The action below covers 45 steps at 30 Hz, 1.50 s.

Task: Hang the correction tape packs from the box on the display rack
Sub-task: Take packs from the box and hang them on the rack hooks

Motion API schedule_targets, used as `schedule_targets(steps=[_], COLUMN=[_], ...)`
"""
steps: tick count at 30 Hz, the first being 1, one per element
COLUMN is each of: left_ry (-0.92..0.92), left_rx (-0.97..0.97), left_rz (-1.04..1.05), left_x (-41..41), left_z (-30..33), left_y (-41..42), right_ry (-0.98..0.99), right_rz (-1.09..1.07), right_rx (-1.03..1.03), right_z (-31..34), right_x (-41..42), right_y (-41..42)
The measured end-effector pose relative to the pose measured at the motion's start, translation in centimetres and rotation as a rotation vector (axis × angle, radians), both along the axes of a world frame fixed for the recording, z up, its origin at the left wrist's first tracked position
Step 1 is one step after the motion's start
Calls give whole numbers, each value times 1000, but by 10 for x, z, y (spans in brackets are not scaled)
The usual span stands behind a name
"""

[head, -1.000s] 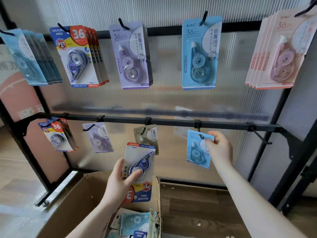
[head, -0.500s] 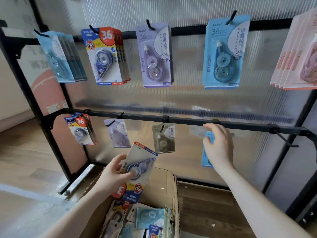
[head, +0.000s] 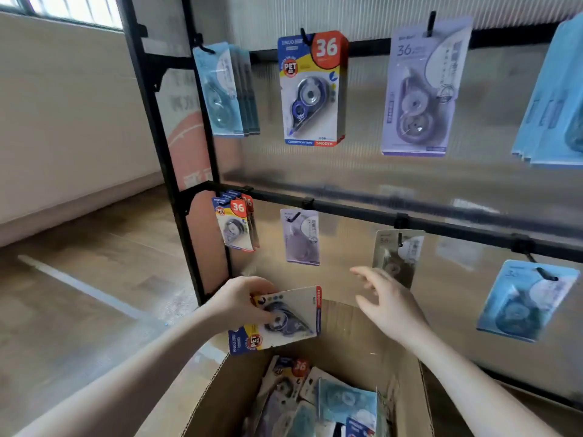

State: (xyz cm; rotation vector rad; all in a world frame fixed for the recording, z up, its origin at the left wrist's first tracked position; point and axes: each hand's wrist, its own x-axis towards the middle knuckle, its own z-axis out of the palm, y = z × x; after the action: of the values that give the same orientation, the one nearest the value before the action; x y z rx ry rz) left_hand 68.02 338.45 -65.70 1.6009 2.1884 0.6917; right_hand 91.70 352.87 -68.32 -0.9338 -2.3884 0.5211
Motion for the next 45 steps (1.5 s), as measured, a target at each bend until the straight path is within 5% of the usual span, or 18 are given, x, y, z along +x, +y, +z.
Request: schedule_targets(steps=[11, 28, 35, 45], left_ry=[17, 129, 231, 312], left_rx=[46, 94, 69, 207], left_rz=[-72, -114, -62, 479], left_x=[-40, -45, -55, -85], left_z=[-12, -24, -19, -34], left_y=[-13, -15, -16, -35], right_ry=[-213, -348, -309, 158], right_rz=[326, 339, 313, 154], right_rx=[-105, -202, -226, -522], right_z=[-7, -13, -16, -7], right_x=[-84, -128, -137, -169], right_y=[-31, -38, -34, -9])
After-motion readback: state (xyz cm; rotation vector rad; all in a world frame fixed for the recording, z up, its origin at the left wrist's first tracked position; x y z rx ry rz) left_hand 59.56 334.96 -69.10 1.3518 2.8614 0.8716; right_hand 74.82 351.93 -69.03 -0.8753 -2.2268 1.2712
